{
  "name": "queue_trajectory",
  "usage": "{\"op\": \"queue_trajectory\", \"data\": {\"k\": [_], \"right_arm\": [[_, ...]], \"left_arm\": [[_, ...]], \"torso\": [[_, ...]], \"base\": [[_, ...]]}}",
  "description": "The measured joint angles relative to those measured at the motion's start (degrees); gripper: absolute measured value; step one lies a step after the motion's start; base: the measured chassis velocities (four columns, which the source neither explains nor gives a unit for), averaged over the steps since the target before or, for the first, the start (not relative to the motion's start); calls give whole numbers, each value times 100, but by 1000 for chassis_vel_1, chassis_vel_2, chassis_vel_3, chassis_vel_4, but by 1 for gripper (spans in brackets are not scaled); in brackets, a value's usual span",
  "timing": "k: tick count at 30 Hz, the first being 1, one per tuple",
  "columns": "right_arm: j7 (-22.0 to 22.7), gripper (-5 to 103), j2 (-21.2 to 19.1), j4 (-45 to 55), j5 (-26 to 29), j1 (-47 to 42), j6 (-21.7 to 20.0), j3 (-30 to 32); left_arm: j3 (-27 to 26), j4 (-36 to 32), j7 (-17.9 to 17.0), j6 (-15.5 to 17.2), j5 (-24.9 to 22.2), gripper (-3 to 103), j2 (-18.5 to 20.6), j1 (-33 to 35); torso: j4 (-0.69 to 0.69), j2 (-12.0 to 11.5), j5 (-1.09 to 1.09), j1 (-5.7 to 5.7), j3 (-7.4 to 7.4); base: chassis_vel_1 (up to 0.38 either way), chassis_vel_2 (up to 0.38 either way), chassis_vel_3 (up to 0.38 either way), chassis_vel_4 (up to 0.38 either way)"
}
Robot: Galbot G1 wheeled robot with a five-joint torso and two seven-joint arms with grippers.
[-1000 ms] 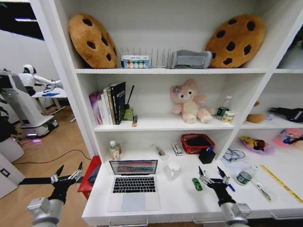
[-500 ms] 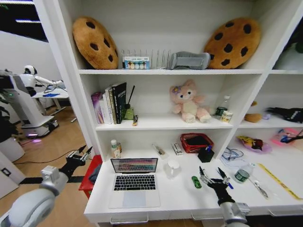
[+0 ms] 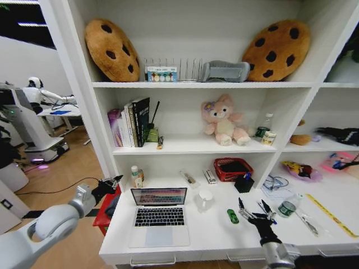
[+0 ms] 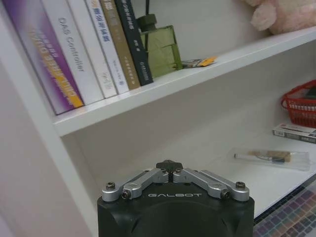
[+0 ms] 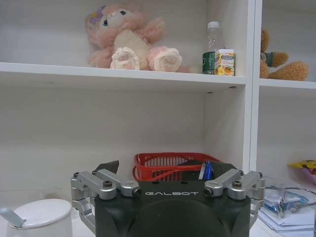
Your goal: Organize the objects on the table.
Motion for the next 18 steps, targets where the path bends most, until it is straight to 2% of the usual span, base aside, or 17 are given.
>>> {"op": "queue_trajectory", "data": {"k": [1,2,4,10,14,18], "right_arm": [[1,100,20,15,-10,-34,13,19],[1,100,20,15,-10,-34,13,19],[1,100,54,62,-12,-103,48,78],[16,100,50,107,26,-134,69,136],[29,100,49,118,41,-119,69,131],[38,100,50,65,37,-79,70,77]], "left_arm": [[334,48,-12,20,-3,0,-66,-305],[334,48,-12,20,-3,0,-66,-305],[1153,218,-69,63,-4,0,-322,-1087],[1687,354,-94,88,48,0,-474,-1525],[1667,254,-61,89,180,0,-341,-1180],[1184,34,-9,-4,505,0,-151,-324]], "torso": [[2,0,-3,0,0],[2,0,-3,0,0],[2,0,-3,0,0],[1,0,-3,0,0],[3,0,-3,0,0],[3,1,1,-2,-2]], "base": [[0,0,0,0],[0,0,0,0],[0,0,0,0],[0,0,0,0],[0,0,0,0],[0,0,0,0]]}}
